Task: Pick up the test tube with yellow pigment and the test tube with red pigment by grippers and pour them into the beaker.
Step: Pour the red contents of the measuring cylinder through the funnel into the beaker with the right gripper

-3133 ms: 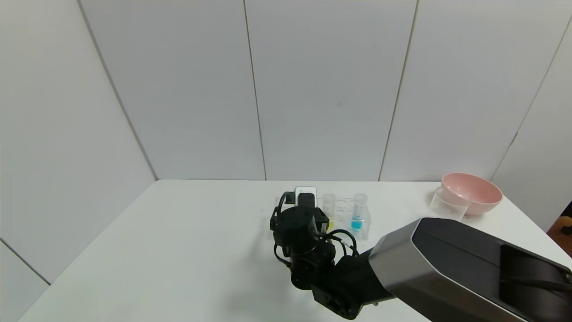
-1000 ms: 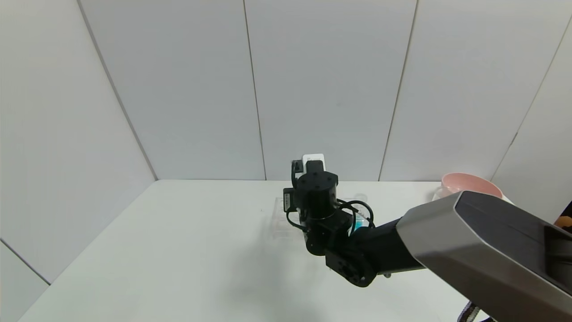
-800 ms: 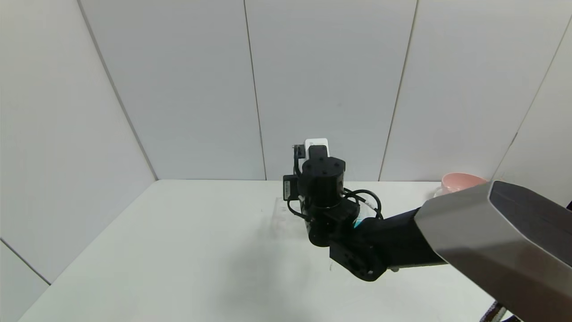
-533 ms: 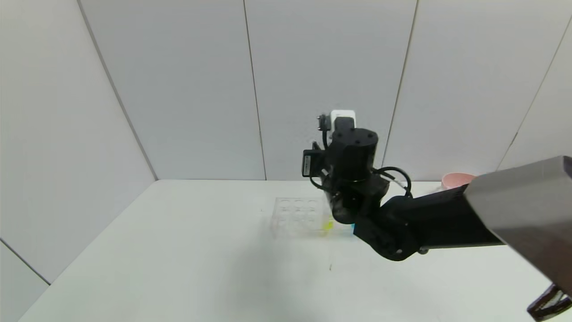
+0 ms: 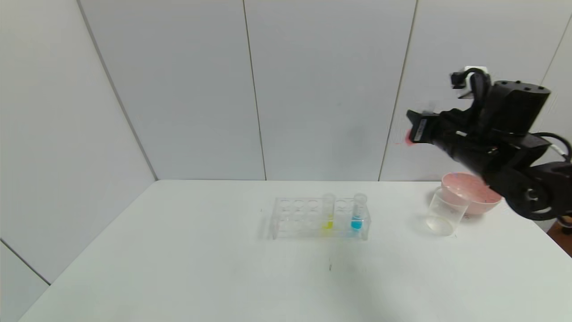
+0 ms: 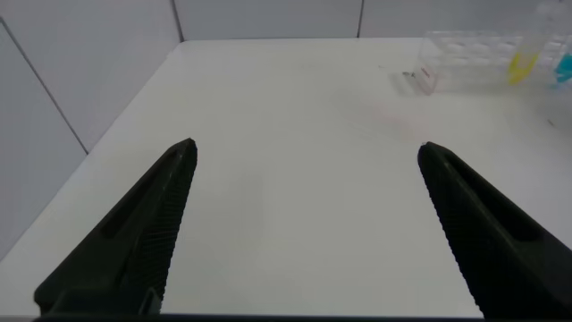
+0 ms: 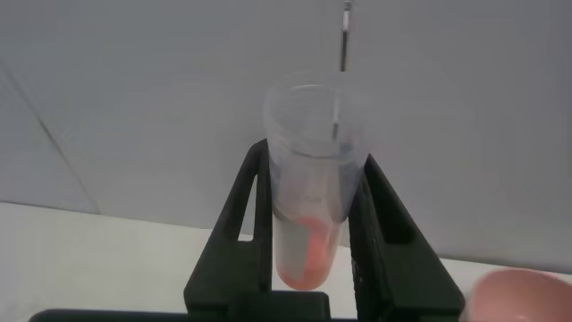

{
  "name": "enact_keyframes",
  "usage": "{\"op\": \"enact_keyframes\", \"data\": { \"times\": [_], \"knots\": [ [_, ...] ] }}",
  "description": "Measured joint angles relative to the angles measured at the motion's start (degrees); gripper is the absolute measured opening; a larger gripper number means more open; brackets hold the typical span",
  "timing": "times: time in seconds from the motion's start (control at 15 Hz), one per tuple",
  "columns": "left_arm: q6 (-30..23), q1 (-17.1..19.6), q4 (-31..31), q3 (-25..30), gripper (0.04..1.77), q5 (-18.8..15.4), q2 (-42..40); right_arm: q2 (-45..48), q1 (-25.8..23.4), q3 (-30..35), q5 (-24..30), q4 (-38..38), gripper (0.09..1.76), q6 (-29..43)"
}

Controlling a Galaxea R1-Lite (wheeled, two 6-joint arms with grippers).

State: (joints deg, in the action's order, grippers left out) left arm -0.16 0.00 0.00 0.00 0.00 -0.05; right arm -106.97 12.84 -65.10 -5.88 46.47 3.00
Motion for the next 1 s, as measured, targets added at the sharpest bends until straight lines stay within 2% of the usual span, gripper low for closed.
{"op": "enact_keyframes", "data": {
  "times": [0.13, 0.4, 0.53, 0.67, 0.8, 1.0],
  "knots": [
    [0.0, 0.0, 0.0, 0.0, 1.76, 0.0, 0.0, 2.3, -8.9, 2.8, 9.4, 0.0, 0.55, 0.0],
    [0.0, 0.0, 0.0, 0.0, 1.76, 0.0, 0.0, 4.1, -26.2, 5.1, 34.9, -0.1, 0.55, -0.7],
    [0.0, 0.0, 0.0, 0.0, 1.76, 0.0, 0.0, 3.8, -32.9, 5.4, 46.1, -0.1, 0.55, -4.6],
    [0.0, 0.0, 0.0, 0.0, 1.76, 0.0, 0.0, 2.5, -37.3, 5.5, 51.4, 0.1, 0.55, -12.6],
    [0.0, 0.0, 0.0, 0.0, 1.76, 0.0, 0.0, 0.5, -39.0, 5.3, 52.8, 0.2, 0.55, -21.7],
    [0.0, 0.0, 0.0, 0.0, 1.76, 0.0, 0.0, -2.6, -39.2, 5.4, 53.0, 0.2, 0.55, -35.5]
  ]
}}
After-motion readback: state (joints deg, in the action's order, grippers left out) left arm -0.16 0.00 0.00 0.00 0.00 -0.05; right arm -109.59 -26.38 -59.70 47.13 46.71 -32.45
